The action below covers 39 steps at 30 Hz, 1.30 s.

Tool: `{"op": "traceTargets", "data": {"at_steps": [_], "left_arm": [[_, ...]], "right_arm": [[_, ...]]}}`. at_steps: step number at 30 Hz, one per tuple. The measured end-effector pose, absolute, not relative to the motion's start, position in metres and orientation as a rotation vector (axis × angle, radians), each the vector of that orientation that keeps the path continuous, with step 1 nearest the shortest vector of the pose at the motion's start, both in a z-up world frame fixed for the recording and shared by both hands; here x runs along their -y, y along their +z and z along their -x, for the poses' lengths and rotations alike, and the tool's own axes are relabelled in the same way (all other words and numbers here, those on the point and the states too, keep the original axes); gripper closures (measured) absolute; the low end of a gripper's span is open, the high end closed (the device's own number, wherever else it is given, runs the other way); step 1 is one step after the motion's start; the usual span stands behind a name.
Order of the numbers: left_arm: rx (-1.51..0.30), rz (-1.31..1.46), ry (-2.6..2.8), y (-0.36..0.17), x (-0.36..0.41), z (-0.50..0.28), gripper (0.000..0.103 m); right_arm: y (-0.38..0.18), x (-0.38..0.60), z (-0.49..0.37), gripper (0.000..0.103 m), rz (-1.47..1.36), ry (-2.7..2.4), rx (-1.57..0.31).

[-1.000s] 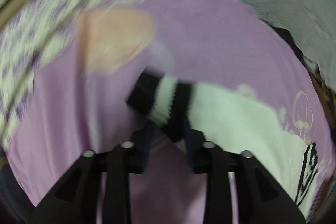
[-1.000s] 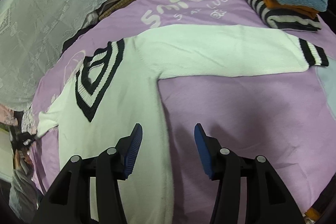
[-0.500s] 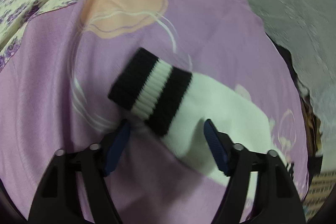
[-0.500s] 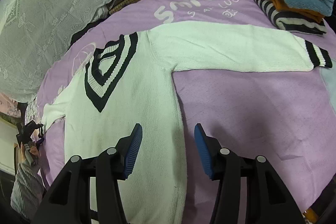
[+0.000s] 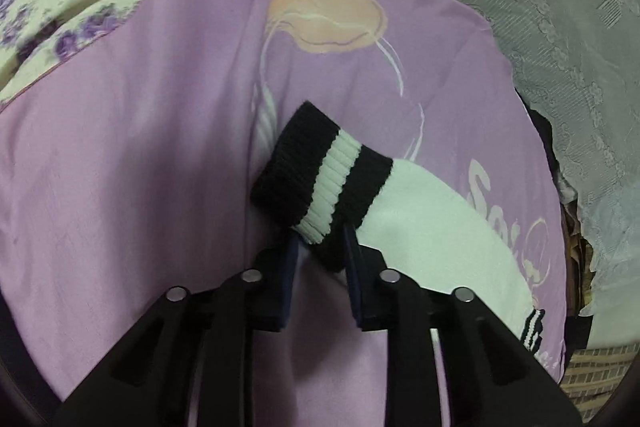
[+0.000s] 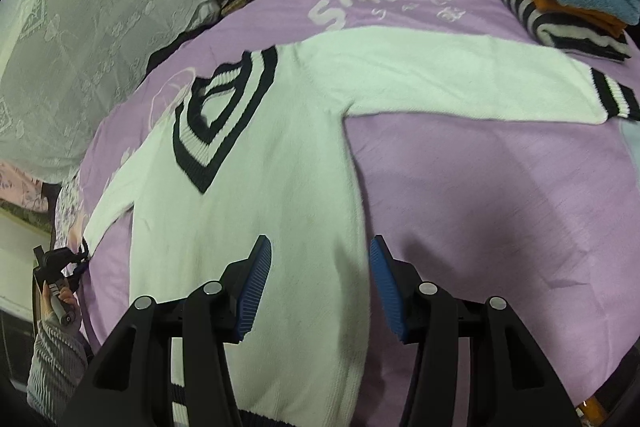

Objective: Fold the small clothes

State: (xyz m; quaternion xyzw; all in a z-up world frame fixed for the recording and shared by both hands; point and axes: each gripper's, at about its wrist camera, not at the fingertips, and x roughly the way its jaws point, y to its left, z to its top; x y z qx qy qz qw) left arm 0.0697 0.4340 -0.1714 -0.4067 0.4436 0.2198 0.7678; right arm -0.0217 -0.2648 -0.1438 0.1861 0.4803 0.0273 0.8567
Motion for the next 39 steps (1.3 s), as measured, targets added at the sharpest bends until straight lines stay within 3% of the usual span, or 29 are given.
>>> {"op": "traceTargets", "data": {"at_steps": [1, 3, 5, 13, 15, 17, 31, 33, 34, 35, 36, 38, 39], "left_arm": [[-0.964, 0.855, 0.484, -0.164, -0.429, -0.065, 0.068], [-0.976, 0.778, 0.471, -0.153, -0.413, -0.057, 0.047], [-0.990, 0.734, 0.430, -0.146, -0.395, -0.045, 0.042], [-1.227, 0.578, -0.019, -0.165, -0.243, 0.016, 0.041], [-1.248, 0.486, -0.072, -0.167, -0.205, 0.028, 0.030], [-1.257, 0.432, -0.116, -0.168, -0.181, 0.035, 0.028], [-1.360, 0.374, -0.244, -0.195, -0.105, 0.055, 0.024], [-1.361, 0.356, -0.259, -0.195, -0.098, 0.058, 0.031], [-1.360, 0.345, -0.263, -0.193, -0.097, 0.061, 0.035], [-1.360, 0.340, -0.263, -0.193, -0.099, 0.064, 0.044], [-1.358, 0.339, -0.257, -0.193, -0.101, 0.067, 0.056], [-1.350, 0.364, -0.246, -0.193, -0.111, 0.073, 0.079], [-1.347, 0.394, -0.255, -0.193, -0.115, 0.076, 0.084]], "right_arm": [[-0.143, 0.263, 0.023, 0.051, -0.387, 0.072, -1.009], [-0.144, 0.262, 0.025, 0.051, -0.383, 0.096, -1.012], [-0.147, 0.262, 0.027, 0.051, -0.387, 0.114, -1.020], [-0.166, 0.268, 0.044, 0.051, -0.402, 0.166, -1.073], [-0.170, 0.270, 0.049, 0.051, -0.407, 0.175, -1.086], [-0.174, 0.272, 0.055, 0.046, -0.419, 0.184, -1.106], [-0.204, 0.258, 0.096, 0.045, -0.448, 0.271, -1.197], [-0.203, 0.254, 0.099, 0.045, -0.436, 0.299, -1.195], [-0.202, 0.253, 0.101, 0.052, -0.431, 0.313, -1.192], [-0.202, 0.252, 0.100, 0.061, -0.429, 0.323, -1.193], [-0.203, 0.251, 0.100, 0.086, -0.426, 0.336, -1.197], [-0.202, 0.251, 0.101, 0.091, -0.409, 0.344, -1.192], [-0.201, 0.250, 0.102, 0.091, -0.400, 0.348, -1.188]]}}
